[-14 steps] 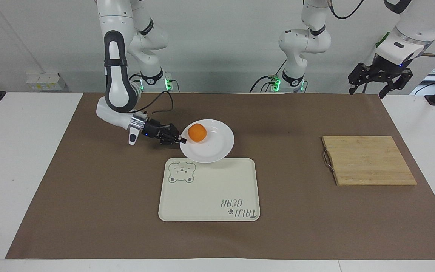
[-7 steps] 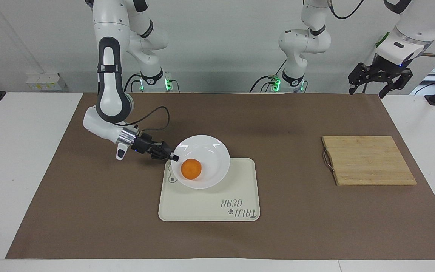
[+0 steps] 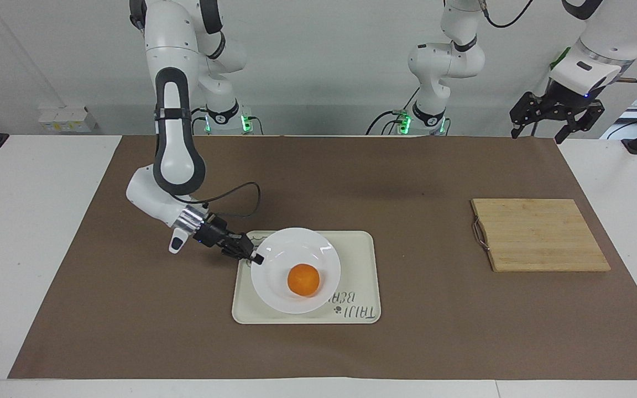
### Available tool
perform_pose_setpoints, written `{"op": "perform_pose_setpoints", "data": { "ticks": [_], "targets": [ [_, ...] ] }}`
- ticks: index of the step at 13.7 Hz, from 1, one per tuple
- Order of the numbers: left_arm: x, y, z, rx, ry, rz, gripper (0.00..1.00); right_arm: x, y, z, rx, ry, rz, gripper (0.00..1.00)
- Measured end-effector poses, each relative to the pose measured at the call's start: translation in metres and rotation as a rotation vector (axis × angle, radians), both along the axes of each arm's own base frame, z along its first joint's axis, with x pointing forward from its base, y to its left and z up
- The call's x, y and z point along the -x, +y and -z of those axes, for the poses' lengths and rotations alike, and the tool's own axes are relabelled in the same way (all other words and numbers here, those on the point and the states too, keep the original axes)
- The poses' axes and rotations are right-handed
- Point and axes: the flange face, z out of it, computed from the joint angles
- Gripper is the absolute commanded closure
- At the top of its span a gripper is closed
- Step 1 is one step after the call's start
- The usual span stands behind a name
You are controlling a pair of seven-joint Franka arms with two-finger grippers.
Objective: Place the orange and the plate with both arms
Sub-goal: 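Slide the plate with the right gripper onto the bear tray, then open the right gripper and release the plate on the tray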
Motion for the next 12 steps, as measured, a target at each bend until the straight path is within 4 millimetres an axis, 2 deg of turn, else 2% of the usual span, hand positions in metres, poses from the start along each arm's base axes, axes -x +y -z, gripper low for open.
{"op": "perform_pose_setpoints", "data": {
  "ticks": [4, 12],
  "targets": [
    [0.000, 0.000, 0.000, 0.000, 0.000, 0.000, 0.00, 0.001, 0.012, 0.022, 0.015, 0.031, -0.004, 1.00],
    [0.000, 0.000, 0.000, 0.000, 0.000, 0.000, 0.00, 0.007, 0.040, 0.028, 0.014, 0.043, -0.044, 1.00]
  ]
}}
